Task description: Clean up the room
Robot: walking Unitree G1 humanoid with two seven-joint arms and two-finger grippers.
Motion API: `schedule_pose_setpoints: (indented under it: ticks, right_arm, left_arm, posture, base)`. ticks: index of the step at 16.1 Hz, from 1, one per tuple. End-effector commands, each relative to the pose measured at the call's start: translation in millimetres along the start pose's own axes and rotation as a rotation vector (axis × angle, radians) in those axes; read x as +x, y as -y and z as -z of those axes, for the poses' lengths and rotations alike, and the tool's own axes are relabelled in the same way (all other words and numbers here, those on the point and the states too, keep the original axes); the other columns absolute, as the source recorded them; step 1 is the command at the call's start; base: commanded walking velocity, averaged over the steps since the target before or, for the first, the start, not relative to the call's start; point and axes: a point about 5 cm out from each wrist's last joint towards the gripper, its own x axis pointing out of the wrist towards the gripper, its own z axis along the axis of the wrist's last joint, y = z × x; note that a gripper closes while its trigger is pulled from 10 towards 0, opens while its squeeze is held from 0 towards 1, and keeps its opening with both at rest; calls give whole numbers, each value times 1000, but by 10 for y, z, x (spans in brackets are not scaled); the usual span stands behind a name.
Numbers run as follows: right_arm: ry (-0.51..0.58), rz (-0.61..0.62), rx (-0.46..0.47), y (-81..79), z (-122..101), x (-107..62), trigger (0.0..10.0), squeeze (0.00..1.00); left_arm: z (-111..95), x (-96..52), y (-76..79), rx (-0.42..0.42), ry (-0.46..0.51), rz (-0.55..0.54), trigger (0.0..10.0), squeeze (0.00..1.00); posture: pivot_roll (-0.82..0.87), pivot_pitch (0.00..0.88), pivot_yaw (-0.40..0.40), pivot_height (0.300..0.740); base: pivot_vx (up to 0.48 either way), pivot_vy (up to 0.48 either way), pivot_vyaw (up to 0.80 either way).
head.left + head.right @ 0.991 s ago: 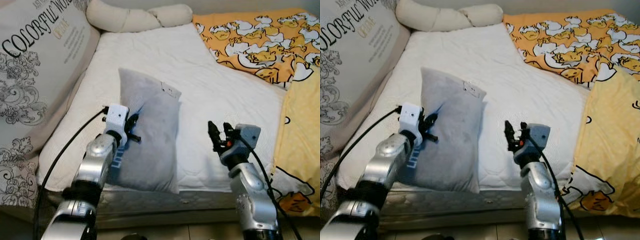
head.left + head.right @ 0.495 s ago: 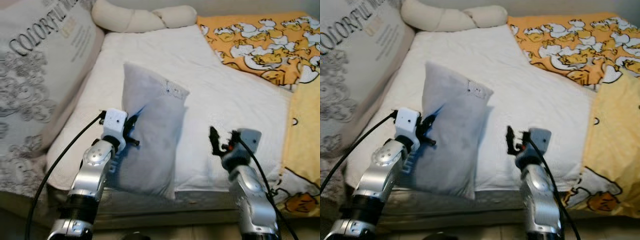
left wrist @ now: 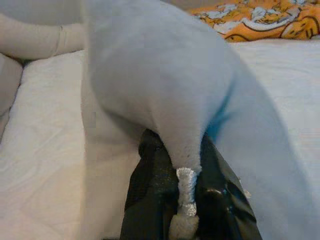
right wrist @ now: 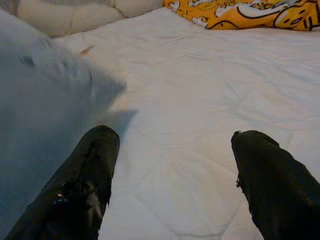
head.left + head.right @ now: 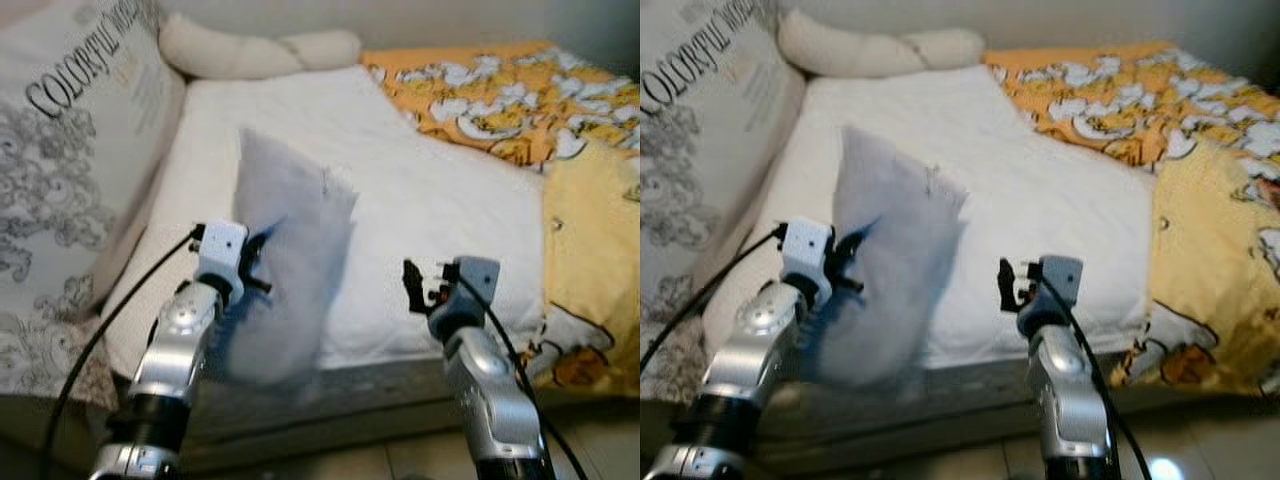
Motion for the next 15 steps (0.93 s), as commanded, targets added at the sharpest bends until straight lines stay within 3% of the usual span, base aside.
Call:
schedule_pose_setpoints:
  ticks: [1, 4, 10, 15]
  right_arm:
    - [-10, -1, 15, -19, 17, -11, 10000, 0]
    - [3, -14, 10, -24, -3, -15, 10000, 0]
    - [10, -16, 0, -33, -48, 31, 10000, 0]
    - [38, -47, -37, -33, -121, 75, 10000, 0]
  left_arm:
    - [-144, 19, -22, 8, 56, -12, 10000, 0]
    - [-141, 22, -22, -3, 53, -19, 10000, 0]
    - [-180, 29, -100, -43, 70, -75, 10000, 0]
    - [-226, 51, -135, -45, 89, -99, 10000, 0]
  posture:
    - [-49, 0, 74, 740]
    - [-49, 0, 72, 740]
    - [-41, 0, 62, 740]
    - [-43, 0, 58, 740]
  base:
    - [0, 390, 0]
    - [0, 350, 0]
    - [0, 0, 0]
    - [347, 0, 0]
